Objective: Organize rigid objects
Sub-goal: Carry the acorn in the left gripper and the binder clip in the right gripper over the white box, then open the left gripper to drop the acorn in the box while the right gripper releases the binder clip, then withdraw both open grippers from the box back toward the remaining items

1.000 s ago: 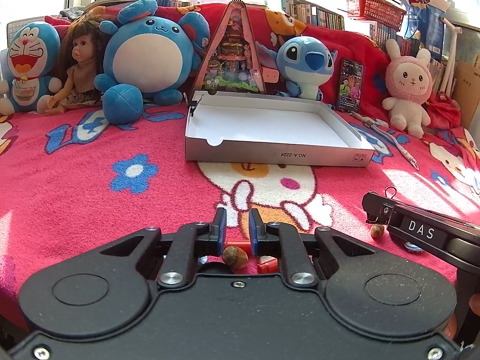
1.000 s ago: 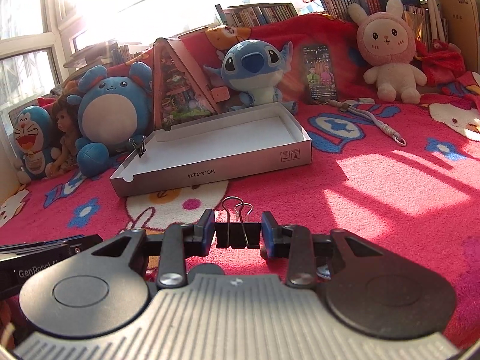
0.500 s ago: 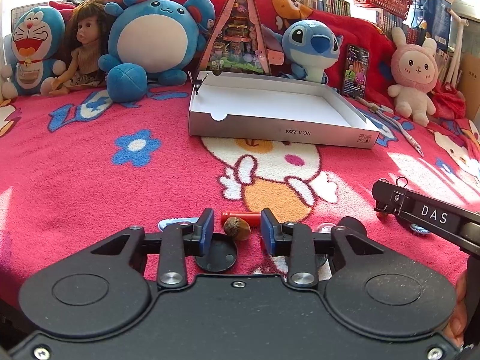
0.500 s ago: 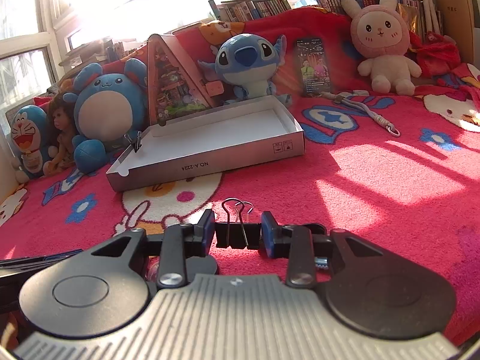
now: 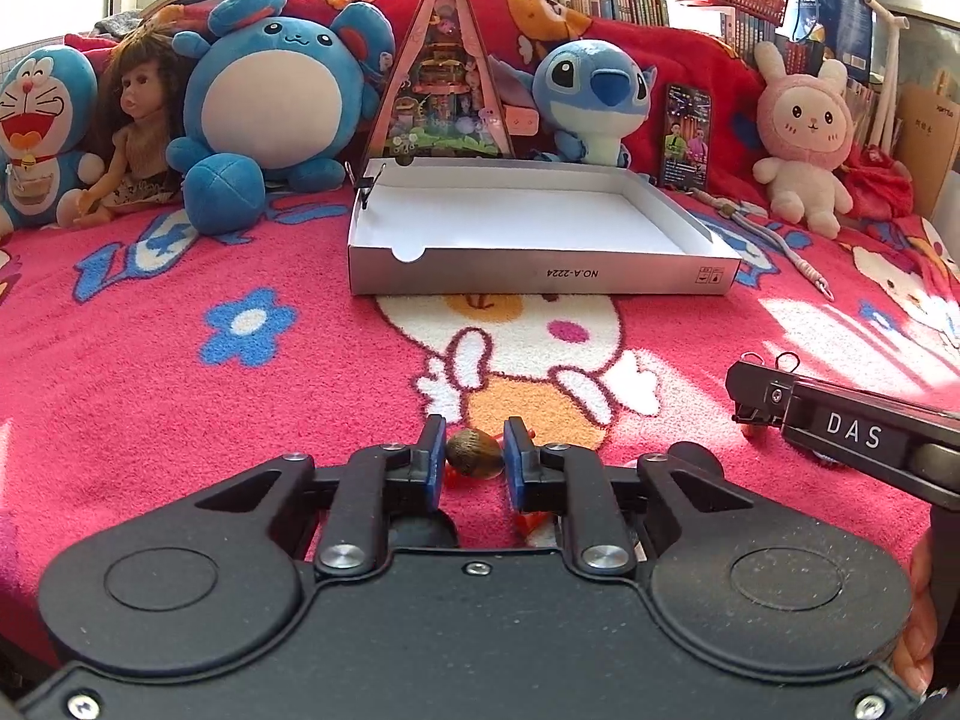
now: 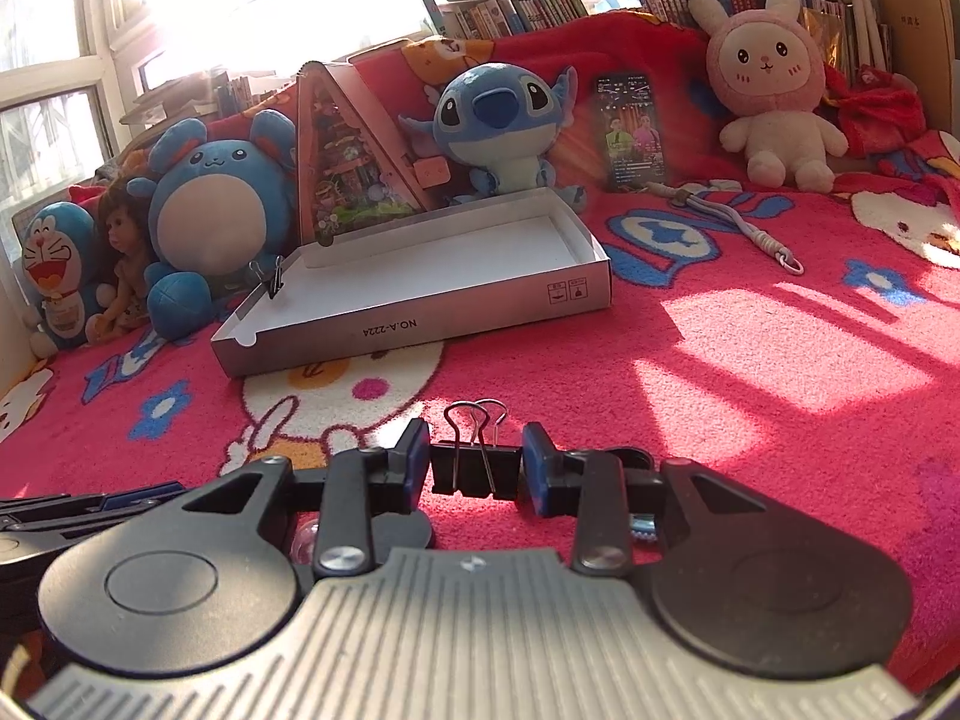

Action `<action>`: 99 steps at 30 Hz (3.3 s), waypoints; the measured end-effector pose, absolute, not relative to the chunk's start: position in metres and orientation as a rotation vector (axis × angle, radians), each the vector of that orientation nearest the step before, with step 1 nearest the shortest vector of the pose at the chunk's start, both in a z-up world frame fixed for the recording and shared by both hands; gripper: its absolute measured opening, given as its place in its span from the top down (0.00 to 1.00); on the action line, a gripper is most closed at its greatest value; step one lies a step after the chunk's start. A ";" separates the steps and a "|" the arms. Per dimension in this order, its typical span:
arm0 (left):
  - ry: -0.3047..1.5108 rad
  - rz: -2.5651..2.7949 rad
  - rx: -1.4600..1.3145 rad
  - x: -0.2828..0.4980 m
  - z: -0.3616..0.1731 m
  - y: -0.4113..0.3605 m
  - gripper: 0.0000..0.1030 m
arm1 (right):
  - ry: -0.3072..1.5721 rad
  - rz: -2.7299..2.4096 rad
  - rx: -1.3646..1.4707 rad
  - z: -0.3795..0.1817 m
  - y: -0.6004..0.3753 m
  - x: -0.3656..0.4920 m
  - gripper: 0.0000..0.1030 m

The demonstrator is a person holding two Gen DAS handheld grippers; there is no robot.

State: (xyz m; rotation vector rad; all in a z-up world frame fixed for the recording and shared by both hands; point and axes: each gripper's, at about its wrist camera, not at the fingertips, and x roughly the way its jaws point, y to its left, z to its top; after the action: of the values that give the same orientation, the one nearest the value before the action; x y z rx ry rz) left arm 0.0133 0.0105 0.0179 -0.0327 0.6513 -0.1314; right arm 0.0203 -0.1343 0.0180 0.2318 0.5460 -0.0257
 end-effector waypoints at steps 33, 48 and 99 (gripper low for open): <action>0.901 -0.182 -0.200 0.240 0.065 0.012 0.81 | 0.756 0.061 0.245 0.071 -0.186 0.198 0.63; 0.965 -0.119 -0.160 0.264 0.025 0.005 0.81 | 0.858 0.048 0.145 0.028 -0.163 0.235 0.63; 0.668 -0.245 -0.027 0.160 0.071 -0.003 0.20 | 0.625 0.122 0.078 0.051 -0.166 0.152 0.15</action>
State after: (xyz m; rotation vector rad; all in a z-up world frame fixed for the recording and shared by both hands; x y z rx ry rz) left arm 0.1603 -0.0025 0.0709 -0.0275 0.6682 -0.2448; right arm 0.1519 -0.1660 0.0512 0.0780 0.6252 0.1223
